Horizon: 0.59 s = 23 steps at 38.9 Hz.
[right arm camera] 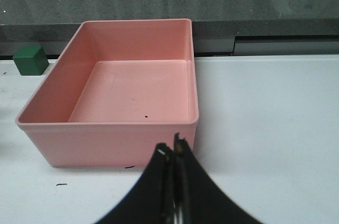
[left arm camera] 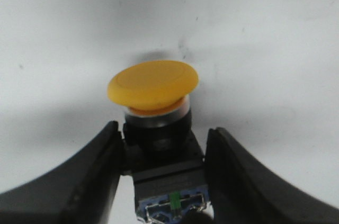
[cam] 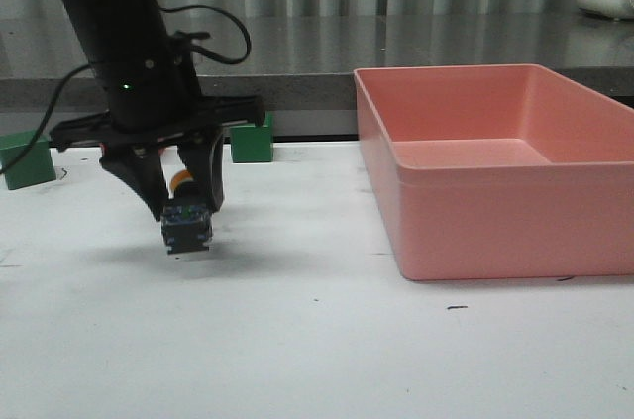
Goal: Place and stand button with both arms
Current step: 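Lift the button with the left gripper and rotate it cap-up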
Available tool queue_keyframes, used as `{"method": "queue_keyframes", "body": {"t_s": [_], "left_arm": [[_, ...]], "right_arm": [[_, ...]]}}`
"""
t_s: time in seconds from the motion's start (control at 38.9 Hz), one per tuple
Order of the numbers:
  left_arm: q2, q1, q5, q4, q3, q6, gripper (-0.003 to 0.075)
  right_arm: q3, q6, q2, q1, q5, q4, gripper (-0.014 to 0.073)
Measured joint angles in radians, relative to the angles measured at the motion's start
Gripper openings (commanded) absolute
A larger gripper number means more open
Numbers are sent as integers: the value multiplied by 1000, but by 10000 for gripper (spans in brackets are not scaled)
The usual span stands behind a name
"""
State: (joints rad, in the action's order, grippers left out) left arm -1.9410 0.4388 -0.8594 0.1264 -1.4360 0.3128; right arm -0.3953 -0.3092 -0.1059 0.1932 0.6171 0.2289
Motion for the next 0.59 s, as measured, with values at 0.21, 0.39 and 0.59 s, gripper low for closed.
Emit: {"method": "queue_keyframes", "body": {"t_s": [0.21, 0.39, 0.59], "left_arm": [[182, 2, 358, -82, 246, -1, 203], [322, 2, 729, -222, 512, -1, 203], [353, 2, 1154, -311, 729, -18, 203]], "right_arm": [[0, 0, 0, 0, 0, 0, -70], [0, 0, 0, 0, 0, 0, -70], [0, 0, 0, 0, 0, 0, -70]]}}
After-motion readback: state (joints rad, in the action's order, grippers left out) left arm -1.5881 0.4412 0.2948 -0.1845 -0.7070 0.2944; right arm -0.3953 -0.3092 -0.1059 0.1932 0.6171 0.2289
